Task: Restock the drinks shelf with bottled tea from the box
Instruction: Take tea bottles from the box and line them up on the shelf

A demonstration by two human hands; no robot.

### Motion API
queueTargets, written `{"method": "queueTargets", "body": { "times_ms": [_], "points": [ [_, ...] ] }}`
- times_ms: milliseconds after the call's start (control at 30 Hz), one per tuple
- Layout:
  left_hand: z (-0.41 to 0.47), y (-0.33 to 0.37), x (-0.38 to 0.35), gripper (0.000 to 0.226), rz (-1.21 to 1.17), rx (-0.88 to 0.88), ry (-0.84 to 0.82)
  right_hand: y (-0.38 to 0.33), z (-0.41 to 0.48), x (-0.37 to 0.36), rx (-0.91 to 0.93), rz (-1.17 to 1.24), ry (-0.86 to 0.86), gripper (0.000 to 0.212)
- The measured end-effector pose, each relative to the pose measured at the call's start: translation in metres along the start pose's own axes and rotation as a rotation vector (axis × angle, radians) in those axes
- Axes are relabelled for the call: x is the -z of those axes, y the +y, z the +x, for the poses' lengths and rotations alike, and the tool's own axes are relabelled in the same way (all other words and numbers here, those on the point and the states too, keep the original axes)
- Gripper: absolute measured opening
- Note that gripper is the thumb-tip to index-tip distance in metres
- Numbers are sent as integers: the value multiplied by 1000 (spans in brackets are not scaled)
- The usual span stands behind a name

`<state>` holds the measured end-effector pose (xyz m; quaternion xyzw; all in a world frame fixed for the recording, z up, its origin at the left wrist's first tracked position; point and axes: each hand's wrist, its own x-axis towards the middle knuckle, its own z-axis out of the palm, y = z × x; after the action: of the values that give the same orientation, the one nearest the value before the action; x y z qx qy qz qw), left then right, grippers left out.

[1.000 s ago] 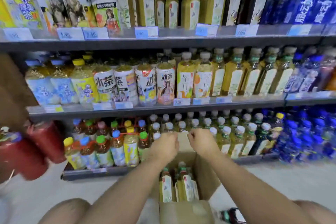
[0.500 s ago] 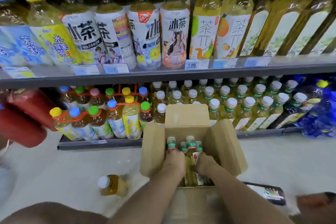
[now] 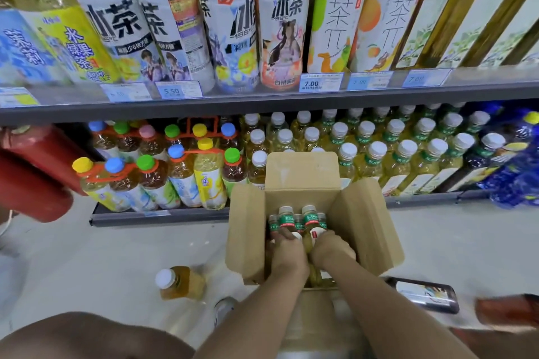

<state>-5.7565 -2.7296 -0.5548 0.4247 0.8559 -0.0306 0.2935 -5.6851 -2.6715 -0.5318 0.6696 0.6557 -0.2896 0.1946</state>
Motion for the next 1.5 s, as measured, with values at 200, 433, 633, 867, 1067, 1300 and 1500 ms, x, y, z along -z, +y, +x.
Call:
{"method": "queueTargets", "body": {
  "times_ms": [200, 433, 633, 867, 1067, 1300, 1500],
  "points": [
    [8, -4, 5, 110, -367, 224, -159, 2, -4, 4, 11, -8, -14, 58],
    [8, -3, 6, 86, -645, 394, -123, 6, -4, 3, 25, 46, -1, 60],
    [0, 2, 25, 96, -817, 422, -147, 6, -22, 37, 75, 18, 7, 57],
    [-81, 10, 119, 38, -953, 197, -180, 9, -91, 100, 153, 24, 92, 43],
    [-155, 23, 213, 80, -1060, -80, -45, 7, -173, 173, 293, 157, 285, 37],
    [-249, 51, 341, 108, -1227, -258, 90, -3, -283, 289, 489, 340, 573, 46],
    [-301, 73, 436, 86, -1065, -418, 405, -14, -347, 387, 593, 429, 798, 60]
  ]
}}
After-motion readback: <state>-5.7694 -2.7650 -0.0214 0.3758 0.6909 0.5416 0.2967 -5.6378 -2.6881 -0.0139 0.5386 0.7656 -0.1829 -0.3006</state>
